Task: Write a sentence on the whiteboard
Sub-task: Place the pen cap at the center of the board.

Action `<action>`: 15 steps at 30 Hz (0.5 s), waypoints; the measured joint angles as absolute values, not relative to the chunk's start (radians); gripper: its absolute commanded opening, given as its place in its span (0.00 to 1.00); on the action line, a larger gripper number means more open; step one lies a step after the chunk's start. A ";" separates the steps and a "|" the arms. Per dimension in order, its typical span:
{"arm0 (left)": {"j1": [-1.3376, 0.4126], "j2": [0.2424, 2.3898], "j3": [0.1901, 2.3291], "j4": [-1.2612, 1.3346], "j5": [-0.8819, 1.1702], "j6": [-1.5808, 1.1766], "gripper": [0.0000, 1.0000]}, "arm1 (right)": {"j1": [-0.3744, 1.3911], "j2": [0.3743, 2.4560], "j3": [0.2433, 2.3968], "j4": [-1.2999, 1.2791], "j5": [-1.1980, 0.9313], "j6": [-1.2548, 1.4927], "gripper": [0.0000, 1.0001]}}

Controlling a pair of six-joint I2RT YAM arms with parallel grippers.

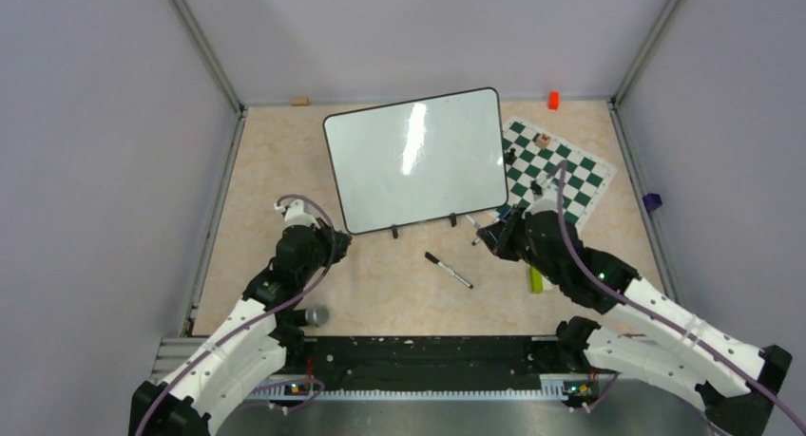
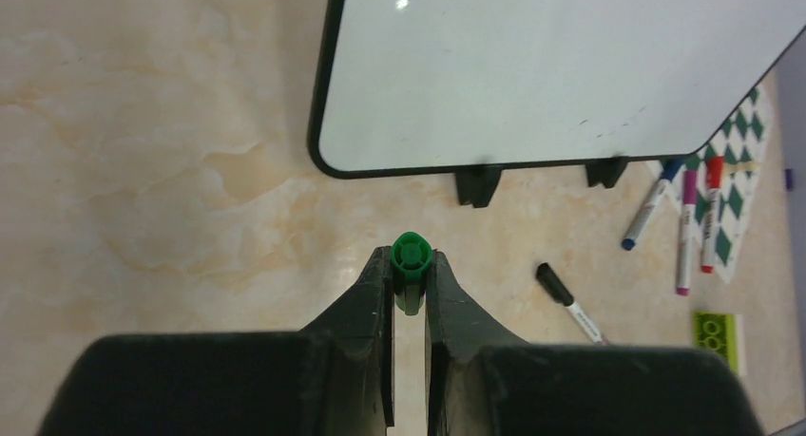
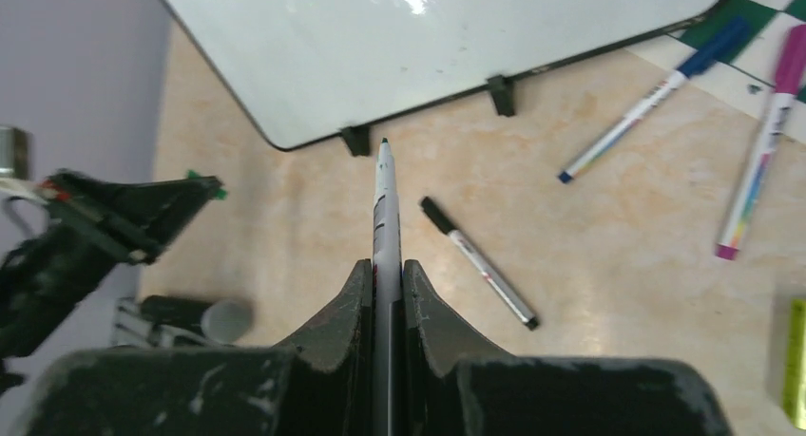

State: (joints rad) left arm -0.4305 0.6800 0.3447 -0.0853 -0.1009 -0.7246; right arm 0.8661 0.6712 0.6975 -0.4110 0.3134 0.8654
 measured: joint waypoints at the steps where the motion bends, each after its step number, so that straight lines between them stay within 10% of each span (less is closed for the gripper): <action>1: -0.430 0.679 0.344 -0.110 -0.108 -0.715 0.00 | 0.866 0.719 0.723 -0.456 0.325 0.854 0.00; 15: -0.430 0.860 0.331 -0.187 -0.102 -0.712 0.00 | 0.866 0.956 0.920 -0.858 0.374 0.882 0.00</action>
